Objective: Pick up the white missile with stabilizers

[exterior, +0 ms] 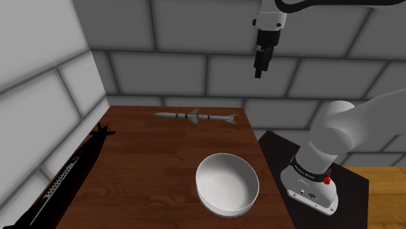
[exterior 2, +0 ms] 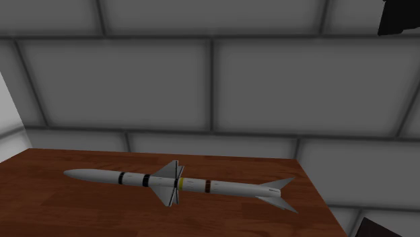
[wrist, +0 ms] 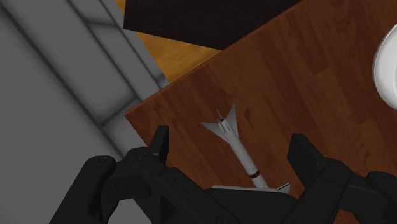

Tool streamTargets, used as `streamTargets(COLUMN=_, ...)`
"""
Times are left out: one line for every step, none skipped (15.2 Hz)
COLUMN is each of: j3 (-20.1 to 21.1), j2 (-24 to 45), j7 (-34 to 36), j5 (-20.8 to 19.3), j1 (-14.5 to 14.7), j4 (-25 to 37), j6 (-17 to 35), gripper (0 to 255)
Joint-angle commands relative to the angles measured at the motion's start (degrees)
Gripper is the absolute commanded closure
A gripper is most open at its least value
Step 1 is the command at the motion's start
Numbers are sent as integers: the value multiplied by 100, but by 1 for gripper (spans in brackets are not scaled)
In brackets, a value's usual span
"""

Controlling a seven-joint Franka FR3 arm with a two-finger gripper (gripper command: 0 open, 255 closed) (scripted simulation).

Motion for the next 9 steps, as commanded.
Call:
streamTargets(j3=0, j2=0, j7=0, j5=0, j1=0, j4=0, j6=0, gripper=0)
streamTargets(j3=61, j2=74, j7=18, j5=13, j1=46, j4=-93, j6=213, gripper=0)
streamTargets(j3=123, j2=156, j7=36, j5=23, j1=92, j4=-179, j6=427, gripper=0)
streamTargets(j3=185, j2=245, j7=54, j5=32, j1=137, j4=-258, j6=642, gripper=0)
streamTargets(j3=247, j2=343, j7=74, j5=38, j1=181, j4=-330, j6=857, gripper=0)
streamTargets(j3=311, j2=449, j7=94, j5=42, j1=223, j4=-394, j6=1073, gripper=0)
streamTargets(j3=374, j2=562, j7=116, j5=43, j1=265, j4=-451, j6=1288, gripper=0)
streamTargets(j3=438, j2=683, j7=140, j5=40, j1=306, j4=-500, j6=1503, gripper=0)
streamTargets(j3=502, j2=812, j7=165, j5=35, j1=344, j4=-542, j6=1718, gripper=0)
